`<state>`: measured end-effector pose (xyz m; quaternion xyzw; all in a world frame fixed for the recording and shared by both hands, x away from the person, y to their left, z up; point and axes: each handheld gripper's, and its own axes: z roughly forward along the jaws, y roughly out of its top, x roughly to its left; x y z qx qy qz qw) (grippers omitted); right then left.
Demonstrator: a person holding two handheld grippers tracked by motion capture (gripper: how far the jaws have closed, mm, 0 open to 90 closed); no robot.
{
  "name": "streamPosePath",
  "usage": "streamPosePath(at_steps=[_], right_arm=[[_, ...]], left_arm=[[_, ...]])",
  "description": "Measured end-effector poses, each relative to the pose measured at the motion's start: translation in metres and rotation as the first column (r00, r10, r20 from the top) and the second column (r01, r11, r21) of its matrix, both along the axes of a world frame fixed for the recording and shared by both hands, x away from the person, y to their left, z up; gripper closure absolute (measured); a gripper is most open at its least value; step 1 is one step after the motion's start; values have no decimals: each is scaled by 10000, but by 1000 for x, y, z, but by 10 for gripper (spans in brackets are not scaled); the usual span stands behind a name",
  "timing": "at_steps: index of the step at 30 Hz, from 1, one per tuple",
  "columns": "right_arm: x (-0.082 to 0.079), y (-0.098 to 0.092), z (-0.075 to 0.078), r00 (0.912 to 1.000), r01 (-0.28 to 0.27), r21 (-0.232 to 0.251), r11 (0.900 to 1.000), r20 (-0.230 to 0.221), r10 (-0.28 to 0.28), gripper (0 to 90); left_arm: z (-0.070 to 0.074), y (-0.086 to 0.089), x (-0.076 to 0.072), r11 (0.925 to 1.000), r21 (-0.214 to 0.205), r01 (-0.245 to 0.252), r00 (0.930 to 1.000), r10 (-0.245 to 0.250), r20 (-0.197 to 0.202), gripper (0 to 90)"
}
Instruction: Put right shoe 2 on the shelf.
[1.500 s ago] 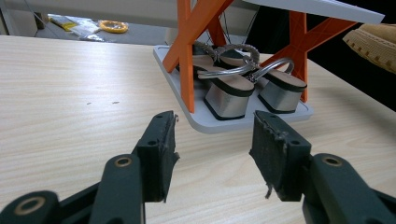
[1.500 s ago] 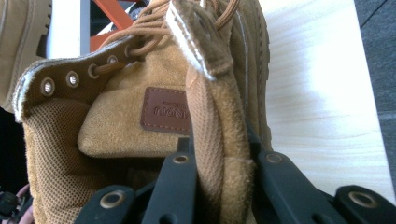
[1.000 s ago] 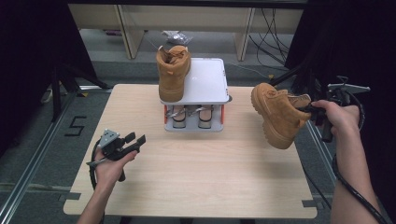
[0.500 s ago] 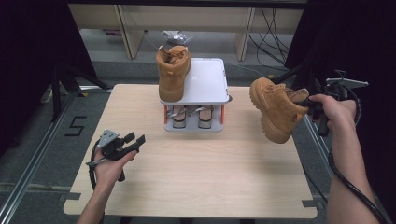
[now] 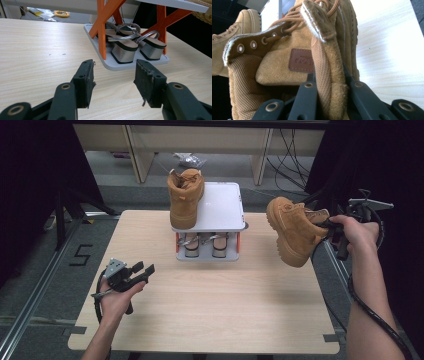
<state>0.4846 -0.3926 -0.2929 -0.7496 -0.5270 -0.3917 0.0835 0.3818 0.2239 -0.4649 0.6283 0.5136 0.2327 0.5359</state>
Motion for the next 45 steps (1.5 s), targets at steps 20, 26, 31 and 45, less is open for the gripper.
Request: streamPosePath(at_steps=[20, 26, 31, 45], right_arm=[[10, 7, 4, 9998, 97, 258, 9996, 191, -102, 828], [14, 11, 6, 9997, 168, 204, 9997, 187, -171, 828], [17, 15, 7, 9995, 213, 335, 9992, 234, -221, 828], [26, 26, 13, 9992, 258, 361, 9990, 301, -269, 827]], left_arm=[[-1, 1, 0, 10000, -4, -12, 10000, 12, -24, 488], [0, 1, 0, 10000, 9, -14, 10000, 14, -20, 488], [-1, 1, 0, 10000, -14, -46, 10000, 46, -12, 488], [0, 2, 0, 10000, -19, -28, 10000, 28, -3, 488]])
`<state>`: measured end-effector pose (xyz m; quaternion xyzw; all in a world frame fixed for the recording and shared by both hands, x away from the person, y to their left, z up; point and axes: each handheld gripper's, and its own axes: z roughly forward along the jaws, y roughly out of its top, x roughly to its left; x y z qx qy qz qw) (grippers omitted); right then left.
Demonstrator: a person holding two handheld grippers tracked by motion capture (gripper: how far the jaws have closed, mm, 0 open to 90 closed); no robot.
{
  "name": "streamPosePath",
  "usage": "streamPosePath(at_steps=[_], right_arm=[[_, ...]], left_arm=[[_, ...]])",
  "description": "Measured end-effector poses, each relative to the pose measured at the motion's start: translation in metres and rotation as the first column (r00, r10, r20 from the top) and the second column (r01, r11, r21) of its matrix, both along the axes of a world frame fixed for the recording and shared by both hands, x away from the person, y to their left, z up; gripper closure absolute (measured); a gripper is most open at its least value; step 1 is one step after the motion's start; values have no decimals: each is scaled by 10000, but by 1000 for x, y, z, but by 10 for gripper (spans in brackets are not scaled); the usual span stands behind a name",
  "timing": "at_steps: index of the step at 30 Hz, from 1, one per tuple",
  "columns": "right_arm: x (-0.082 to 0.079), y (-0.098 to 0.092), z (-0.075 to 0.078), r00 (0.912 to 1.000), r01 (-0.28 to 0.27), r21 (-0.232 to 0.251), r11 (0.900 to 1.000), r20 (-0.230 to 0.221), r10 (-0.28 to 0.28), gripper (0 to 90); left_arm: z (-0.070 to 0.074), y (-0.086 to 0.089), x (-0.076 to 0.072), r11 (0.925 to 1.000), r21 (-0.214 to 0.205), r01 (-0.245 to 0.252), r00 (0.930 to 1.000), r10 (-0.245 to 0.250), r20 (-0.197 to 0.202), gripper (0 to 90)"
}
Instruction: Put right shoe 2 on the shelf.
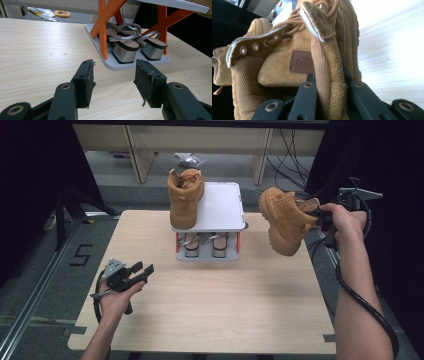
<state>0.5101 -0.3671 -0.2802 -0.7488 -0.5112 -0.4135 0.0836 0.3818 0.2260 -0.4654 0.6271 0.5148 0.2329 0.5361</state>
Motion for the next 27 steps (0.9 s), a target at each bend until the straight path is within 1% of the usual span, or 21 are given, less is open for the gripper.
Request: streamPosePath(at_steps=[1, 3, 11, 15, 16, 18, 20, 24, 27], right_arm=[[1, 1, 0, 10000, 65, -10, 10000, -21, -65, 827], [1, 1, 0, 9998, -168, -113, 9998, 81, 169, 827], [4, 6, 1, 9999, -66, -132, 9999, 104, 67, 825], [6, 8, 2, 9996, -189, -201, 9996, 210, 193, 825], [7, 9, 2, 9997, -153, -95, 9998, 173, 155, 825], [7, 11, 3, 9995, -159, -241, 9996, 274, 166, 824], [8, 12, 3, 9997, -118, -105, 9999, 232, 121, 824], [9, 14, 4, 9994, -104, -152, 9998, 331, 109, 824], [11, 16, 4, 9996, -112, -114, 9999, 276, 115, 824]], left_arm=[[0, 0, 0, 10000, 11, 2, 10000, -2, -2, 488], [0, 0, 0, 10000, 6, 9, 10000, -9, -2, 488], [0, 0, 0, 10000, 20, -27, 10000, 27, -19, 488], [0, 1, 0, 10000, 11, -21, 10000, 21, -12, 488], [0, 1, 0, 10000, 2, -24, 10000, 24, -11, 488], [0, 1, 0, 10000, -3, -44, 10000, 44, -8, 488], [0, 2, 0, 10000, -7, -51, 10000, 51, -11, 488], [1, 2, 0, 10000, -28, -65, 10000, 65, 2, 488], [1, 3, 0, 10000, -30, -72, 10000, 72, 1, 488]])
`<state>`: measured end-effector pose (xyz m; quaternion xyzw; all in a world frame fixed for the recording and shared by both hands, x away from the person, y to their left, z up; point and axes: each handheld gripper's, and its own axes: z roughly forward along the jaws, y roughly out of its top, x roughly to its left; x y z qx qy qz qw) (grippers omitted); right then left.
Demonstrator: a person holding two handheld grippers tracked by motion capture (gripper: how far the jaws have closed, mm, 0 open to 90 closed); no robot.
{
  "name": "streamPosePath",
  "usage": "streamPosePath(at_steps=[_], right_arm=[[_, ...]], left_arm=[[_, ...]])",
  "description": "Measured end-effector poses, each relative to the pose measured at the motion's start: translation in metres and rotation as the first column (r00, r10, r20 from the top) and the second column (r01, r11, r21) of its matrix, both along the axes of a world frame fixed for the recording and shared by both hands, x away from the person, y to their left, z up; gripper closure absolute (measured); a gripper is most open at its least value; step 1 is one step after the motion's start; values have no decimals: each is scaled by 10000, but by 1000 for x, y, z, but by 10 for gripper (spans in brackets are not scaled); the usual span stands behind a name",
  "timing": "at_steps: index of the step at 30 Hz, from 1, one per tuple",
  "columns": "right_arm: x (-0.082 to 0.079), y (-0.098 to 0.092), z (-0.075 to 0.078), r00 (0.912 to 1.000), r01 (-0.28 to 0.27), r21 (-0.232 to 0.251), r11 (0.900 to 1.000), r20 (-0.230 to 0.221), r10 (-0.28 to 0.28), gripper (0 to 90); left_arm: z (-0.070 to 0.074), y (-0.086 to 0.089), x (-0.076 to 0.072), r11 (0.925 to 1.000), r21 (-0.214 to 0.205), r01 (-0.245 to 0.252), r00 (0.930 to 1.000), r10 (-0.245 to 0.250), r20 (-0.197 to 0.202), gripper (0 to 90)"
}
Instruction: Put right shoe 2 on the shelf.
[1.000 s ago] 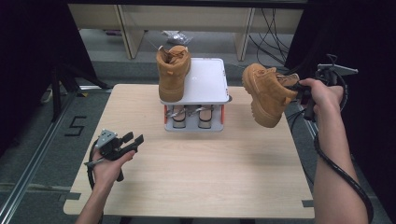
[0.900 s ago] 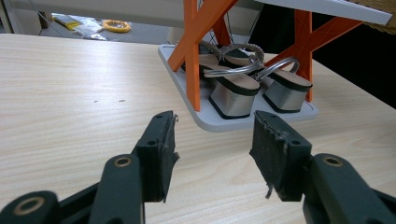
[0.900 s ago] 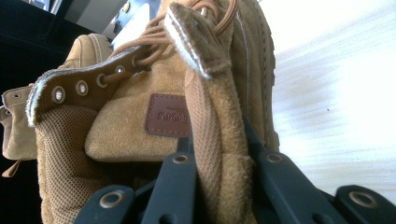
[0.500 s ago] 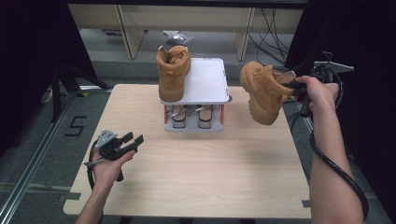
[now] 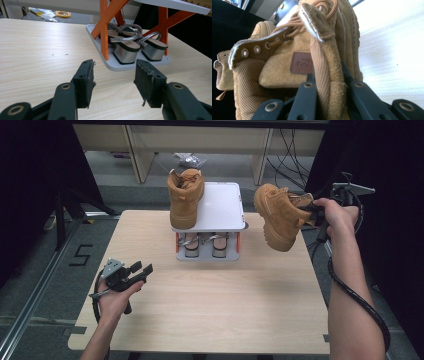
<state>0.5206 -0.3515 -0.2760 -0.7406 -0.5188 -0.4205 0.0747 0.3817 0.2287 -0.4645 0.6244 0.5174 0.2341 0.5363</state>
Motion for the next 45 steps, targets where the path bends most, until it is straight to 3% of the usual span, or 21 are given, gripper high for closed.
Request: streamPosePath(at_steps=[10, 18, 25, 28, 45], right_arm=[[3, 5, 1, 9998, -110, -114, 9999, 165, 112, 823], [7, 14, 4, 9998, 147, 181, 9997, 111, -149, 822], [10, 18, 4, 9992, -80, -97, 9999, 380, 84, 822], [11, 22, 6, 9998, 96, 162, 9998, 174, -99, 822], [16, 32, 11, 9994, -5, 188, 9998, 332, -1, 821]], left_arm=[[-1, 0, 0, 10000, -36, -7, 10000, 7, -6, 489], [-1, 1, 1, 10000, -47, 14, 10000, -14, -2, 489], [0, 2, 0, 10000, -41, -1, 10000, 1, -2, 489], [0, 2, 0, 10000, -44, -14, 10000, 14, 0, 489], [0, 2, 0, 10000, -44, 15, 10000, -15, 11, 489]])
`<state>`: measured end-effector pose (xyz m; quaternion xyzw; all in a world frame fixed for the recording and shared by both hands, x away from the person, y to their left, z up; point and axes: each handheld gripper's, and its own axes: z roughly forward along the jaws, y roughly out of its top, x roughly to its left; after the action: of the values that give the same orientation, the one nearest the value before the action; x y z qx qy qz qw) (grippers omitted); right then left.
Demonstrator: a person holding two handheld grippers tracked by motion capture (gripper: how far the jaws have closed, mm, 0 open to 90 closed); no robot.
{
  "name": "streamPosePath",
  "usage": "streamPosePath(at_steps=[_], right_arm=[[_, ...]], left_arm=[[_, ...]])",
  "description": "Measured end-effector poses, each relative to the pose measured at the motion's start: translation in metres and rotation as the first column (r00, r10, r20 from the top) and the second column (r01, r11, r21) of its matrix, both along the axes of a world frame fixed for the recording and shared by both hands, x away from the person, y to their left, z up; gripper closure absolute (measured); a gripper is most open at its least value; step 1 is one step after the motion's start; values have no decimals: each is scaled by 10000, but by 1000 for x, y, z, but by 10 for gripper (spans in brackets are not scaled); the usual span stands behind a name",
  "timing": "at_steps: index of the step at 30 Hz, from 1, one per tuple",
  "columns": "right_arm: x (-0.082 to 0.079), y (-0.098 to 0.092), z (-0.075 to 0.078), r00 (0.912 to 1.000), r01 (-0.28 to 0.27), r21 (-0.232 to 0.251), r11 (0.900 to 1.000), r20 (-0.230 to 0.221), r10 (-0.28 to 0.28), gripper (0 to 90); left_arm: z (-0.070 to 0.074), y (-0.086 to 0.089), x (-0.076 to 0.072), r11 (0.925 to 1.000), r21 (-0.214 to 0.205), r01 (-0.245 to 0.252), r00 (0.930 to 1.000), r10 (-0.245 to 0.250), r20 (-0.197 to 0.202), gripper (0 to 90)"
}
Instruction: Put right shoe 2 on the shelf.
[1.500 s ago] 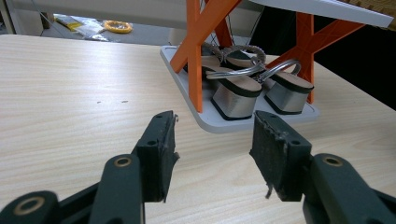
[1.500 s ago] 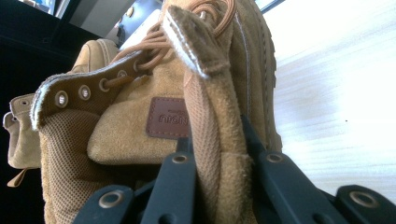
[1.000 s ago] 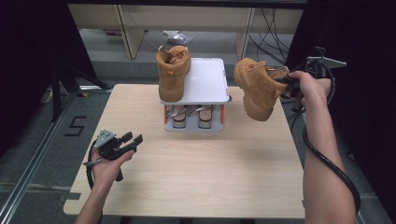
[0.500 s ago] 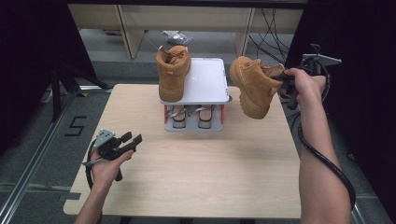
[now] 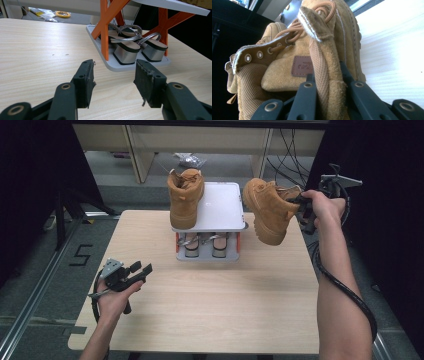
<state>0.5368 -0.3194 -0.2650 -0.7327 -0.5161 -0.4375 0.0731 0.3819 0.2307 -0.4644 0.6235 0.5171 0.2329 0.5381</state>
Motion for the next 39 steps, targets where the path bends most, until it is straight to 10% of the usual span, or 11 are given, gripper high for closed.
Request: streamPosePath(at_steps=[39], right_arm=[[22, 40, 13, 9994, -122, 47, 9999, 328, 121, 820]], left_arm=[[0, 1, 0, 10000, -36, -61, 10000, 61, 12, 490]])
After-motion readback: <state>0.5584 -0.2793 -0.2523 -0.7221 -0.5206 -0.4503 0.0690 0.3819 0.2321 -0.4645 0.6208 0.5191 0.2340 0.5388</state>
